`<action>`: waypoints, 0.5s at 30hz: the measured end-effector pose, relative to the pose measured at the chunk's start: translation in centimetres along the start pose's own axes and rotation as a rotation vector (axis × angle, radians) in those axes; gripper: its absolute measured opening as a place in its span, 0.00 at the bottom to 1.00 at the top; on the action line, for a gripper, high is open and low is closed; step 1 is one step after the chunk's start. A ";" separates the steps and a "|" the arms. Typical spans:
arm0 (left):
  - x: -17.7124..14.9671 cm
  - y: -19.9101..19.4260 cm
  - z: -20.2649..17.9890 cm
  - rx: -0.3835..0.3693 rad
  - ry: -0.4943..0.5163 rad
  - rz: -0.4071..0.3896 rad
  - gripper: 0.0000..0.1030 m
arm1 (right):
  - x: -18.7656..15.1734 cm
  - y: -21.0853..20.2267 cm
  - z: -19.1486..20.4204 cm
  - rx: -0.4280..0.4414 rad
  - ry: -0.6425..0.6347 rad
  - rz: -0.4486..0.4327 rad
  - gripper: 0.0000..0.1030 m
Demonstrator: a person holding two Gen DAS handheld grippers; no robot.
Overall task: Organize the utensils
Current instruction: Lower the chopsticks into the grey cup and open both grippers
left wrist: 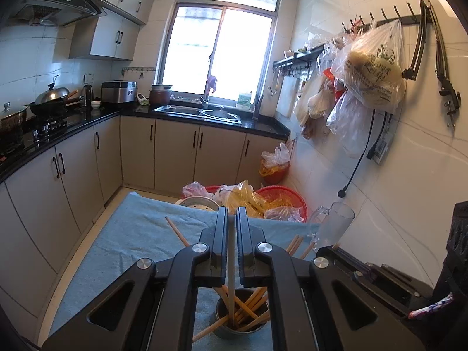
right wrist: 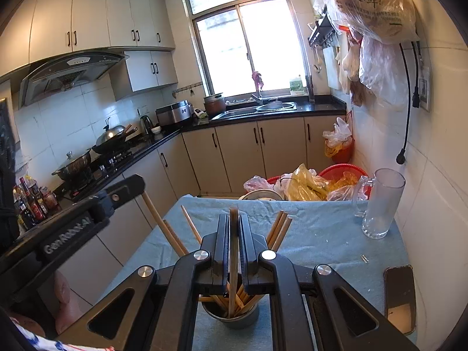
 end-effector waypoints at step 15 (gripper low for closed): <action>0.7 -5.5 -1.0 0.001 0.011 -0.077 0.43 | 0.7 -2.8 -0.9 -0.012 0.029 -0.052 0.34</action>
Point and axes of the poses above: each gripper's, at about its wrist camera, not at the fingertips, and y roughly the way its jaws point, z to its left, x to its top, the point moved 2 cm from there along y, roughly the way its jaws point, and after that the axes turned 14 degrees about -x, right-handed, at the moved point
